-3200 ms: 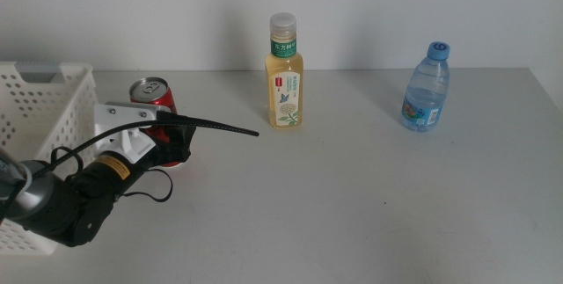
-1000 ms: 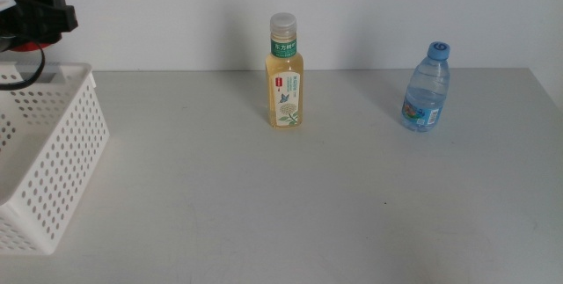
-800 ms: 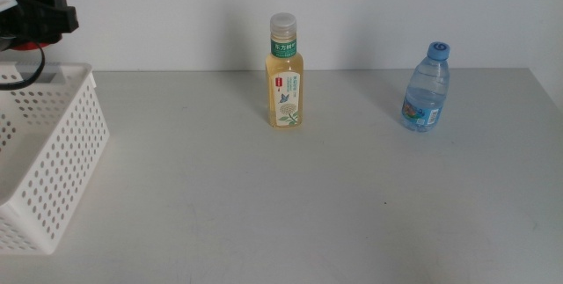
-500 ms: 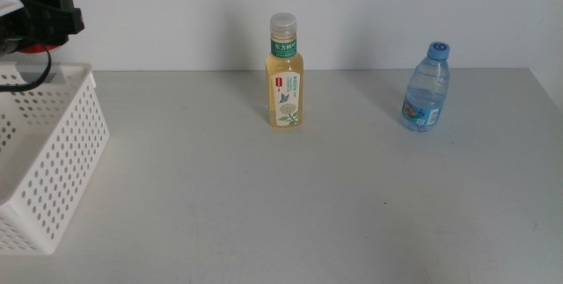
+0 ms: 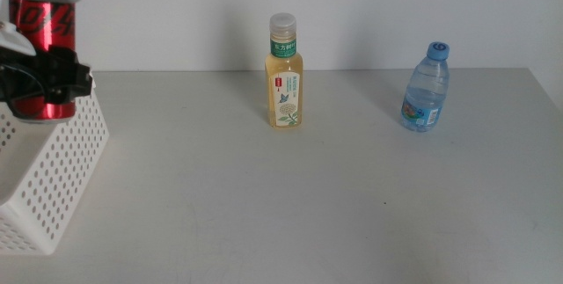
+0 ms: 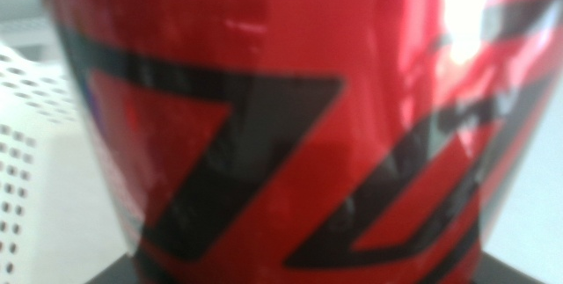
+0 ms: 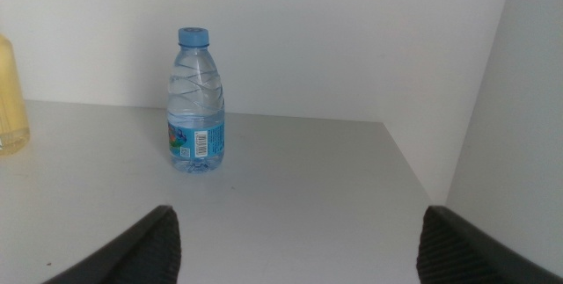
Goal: Use arms to grab the bottles and put them into the dustbin to the left of the table.
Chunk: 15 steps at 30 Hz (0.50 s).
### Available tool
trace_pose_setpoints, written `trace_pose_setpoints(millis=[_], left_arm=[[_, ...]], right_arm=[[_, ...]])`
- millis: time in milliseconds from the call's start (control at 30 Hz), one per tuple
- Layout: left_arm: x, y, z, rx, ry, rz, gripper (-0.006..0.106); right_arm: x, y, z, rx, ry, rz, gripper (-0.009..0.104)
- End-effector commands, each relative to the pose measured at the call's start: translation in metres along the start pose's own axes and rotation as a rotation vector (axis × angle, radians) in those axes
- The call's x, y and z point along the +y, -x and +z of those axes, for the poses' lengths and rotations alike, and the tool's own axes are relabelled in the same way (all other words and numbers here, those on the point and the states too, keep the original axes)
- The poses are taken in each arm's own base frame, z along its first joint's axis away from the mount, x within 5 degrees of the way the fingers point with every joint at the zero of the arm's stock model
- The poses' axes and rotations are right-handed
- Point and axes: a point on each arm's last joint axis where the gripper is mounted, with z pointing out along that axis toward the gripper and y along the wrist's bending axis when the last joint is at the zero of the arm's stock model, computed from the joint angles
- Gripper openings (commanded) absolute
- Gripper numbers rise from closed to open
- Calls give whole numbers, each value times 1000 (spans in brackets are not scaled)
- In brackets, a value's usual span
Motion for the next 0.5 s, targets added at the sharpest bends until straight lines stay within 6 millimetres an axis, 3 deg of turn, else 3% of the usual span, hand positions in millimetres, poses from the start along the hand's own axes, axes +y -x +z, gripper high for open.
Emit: trace_pose_setpoints(millis=[0, 167, 467], left_arm=[[7, 29, -31, -105, -28, -6, 4], [40, 43, -33, 38, 19, -64, 4], [102, 44, 13, 318, 32, -164, 4]], right_arm=[[-2, 12, -3, -111, -18, -19, 94], [-2, 12, -3, -111, -18, -19, 94], [-2, 12, -3, -111, -18, -19, 94]])
